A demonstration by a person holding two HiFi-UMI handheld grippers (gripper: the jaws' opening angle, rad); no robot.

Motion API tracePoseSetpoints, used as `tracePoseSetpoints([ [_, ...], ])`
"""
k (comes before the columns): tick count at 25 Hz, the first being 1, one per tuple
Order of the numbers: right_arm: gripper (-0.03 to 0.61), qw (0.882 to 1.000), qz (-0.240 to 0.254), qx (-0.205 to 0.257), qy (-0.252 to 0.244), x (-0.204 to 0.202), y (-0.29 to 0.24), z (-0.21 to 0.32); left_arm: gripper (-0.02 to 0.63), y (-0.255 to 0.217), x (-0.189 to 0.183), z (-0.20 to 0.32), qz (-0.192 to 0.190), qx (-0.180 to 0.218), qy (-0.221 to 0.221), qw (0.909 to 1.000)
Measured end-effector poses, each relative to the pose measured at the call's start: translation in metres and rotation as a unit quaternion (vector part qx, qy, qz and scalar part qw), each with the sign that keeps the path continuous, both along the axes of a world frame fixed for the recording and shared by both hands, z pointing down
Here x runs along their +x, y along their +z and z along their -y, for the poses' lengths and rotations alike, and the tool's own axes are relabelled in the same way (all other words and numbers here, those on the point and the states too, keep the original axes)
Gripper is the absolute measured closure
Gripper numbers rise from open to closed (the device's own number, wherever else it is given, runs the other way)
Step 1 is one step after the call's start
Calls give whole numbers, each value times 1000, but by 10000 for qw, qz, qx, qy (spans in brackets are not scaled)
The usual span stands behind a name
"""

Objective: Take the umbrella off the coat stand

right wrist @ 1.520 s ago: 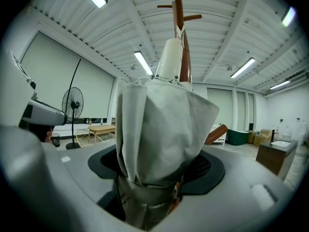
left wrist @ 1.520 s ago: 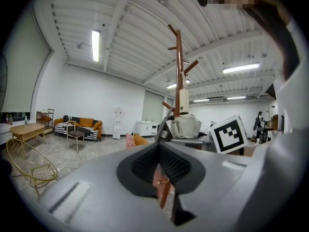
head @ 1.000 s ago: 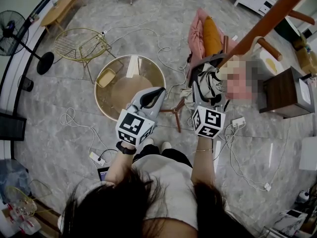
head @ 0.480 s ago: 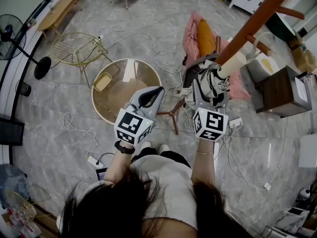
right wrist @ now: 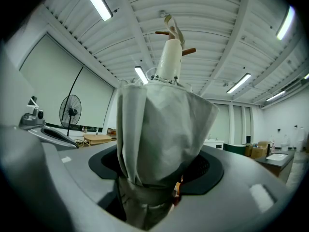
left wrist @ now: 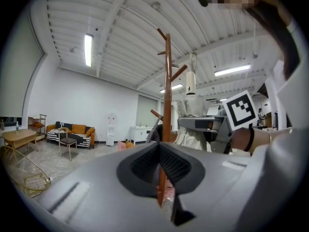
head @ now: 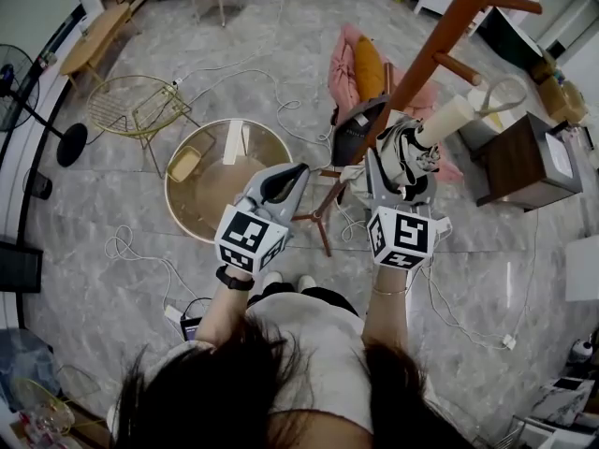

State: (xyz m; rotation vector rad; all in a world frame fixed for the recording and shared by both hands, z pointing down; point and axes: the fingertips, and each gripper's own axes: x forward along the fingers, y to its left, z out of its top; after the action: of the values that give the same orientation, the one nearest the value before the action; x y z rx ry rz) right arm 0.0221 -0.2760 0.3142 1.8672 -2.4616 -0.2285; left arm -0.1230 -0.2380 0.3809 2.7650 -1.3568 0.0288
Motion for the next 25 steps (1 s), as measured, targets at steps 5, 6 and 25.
tracePoseSetpoints([
  [5,250,9999,16,81,130,16,-8,-14,555,-4,15,-6,-5,63,156,9999],
  [6,250,9998,4,100,159,19,-10,-17,555,-5,18,-7,-6,75,191,9998],
  [25,252,9955,-94,-22,947,128,-8,-89,555,-13,130,-34,-74,218,1246,9919],
])
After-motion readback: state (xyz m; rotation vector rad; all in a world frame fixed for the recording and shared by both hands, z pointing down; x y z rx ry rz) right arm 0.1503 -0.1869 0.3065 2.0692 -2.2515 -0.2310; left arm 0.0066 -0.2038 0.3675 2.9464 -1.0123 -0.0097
